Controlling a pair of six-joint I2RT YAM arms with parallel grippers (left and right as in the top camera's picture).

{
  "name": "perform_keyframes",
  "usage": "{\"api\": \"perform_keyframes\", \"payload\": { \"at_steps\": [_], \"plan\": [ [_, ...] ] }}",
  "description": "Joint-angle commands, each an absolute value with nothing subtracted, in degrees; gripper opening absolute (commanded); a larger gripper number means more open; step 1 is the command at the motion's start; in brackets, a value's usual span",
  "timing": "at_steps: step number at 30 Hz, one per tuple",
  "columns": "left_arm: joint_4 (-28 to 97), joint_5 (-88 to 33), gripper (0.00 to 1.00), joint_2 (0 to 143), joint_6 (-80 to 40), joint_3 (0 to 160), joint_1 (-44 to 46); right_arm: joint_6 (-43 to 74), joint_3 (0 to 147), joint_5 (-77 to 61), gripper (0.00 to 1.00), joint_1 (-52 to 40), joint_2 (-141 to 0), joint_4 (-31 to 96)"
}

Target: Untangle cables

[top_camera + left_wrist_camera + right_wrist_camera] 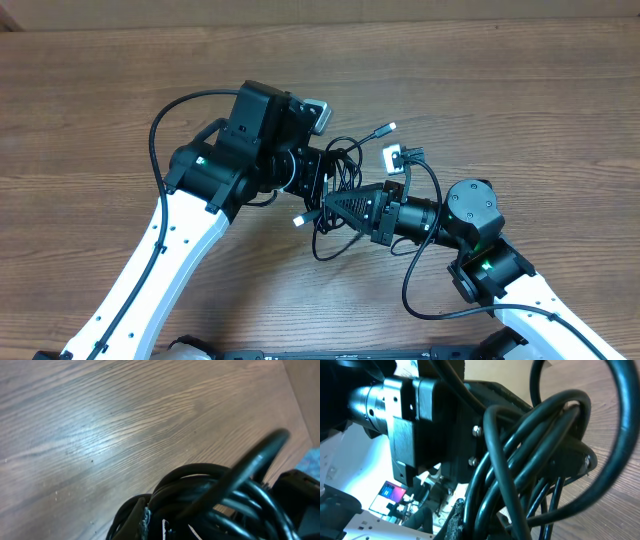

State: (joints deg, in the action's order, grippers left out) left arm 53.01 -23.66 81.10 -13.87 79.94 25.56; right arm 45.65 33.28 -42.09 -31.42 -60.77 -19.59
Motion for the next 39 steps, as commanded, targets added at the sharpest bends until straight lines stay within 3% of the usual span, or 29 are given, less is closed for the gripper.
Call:
{"api": "perform_keyframes", "payload": {
  "at_steps": [1, 4, 6, 8, 13, 16, 17, 23, 32, 36, 39],
  "plan": [
    [50.5, -10.3, 0.04, 81.2, -29.0, 81.1, 21.2, 40.9, 33.5, -59.1, 0.05, -34.9, -60.5, -14.2],
    [53.3, -8.8, 0.04, 80.8, -36.7, 81.2, 15.6, 40.4, 33.5, -51.8, 0.09, -34.9, -60.5, -4.6],
    [54.2, -12.6, 0.04, 80.6, -42.3, 81.1, 10.2, 40.4, 33.5, -43.6, 0.29, -34.9, -60.5, 3.5],
    [54.2, -16.6, 0.04, 80.7, -42.9, 81.1, 7.4, 40.4, 33.5, -38.2, 0.4, -34.9, -60.5, 7.2],
    [57.4, -13.6, 0.04, 80.7, -38.1, 81.1, 5.5, 40.4, 33.5, -36.0, 0.49, -34.9, -60.4, 4.8],
    [61.0, -9.7, 0.04, 80.8, -37.2, 81.1, 6.0, 40.4, 33.5, -34.8, 0.68, -34.9, -60.4, 1.7],
    [61.6, -9.7, 0.04, 80.8, -36.4, 81.1, 6.1, 40.4, 33.5, -33.6, 0.7, -34.9, -60.4, 1.1],
    [61.5, -15.7, 0.04, 80.8, -23.3, 81.1, 8.3, 46.6, 33.5, -27.0, 0.72, -34.9, -60.5, -3.3],
    [61.7, -25.6, 0.04, 80.8, -3.3, 81.1, 16.0, 44.4, 33.5, -21.1, 0.72, -34.9, -60.5, -5.8],
    [63.0, -25.6, 0.04, 80.8, 0.3, 81.1, 18.9, 44.5, 33.5, -18.6, 0.65, -34.9, -60.5, -6.0],
    [63.8, -25.8, 0.04, 80.8, 1.4, 81.1, 20.4, 44.5, 33.5, -18.7, 0.49, -34.9, -60.5, -6.0]
  ]
}}
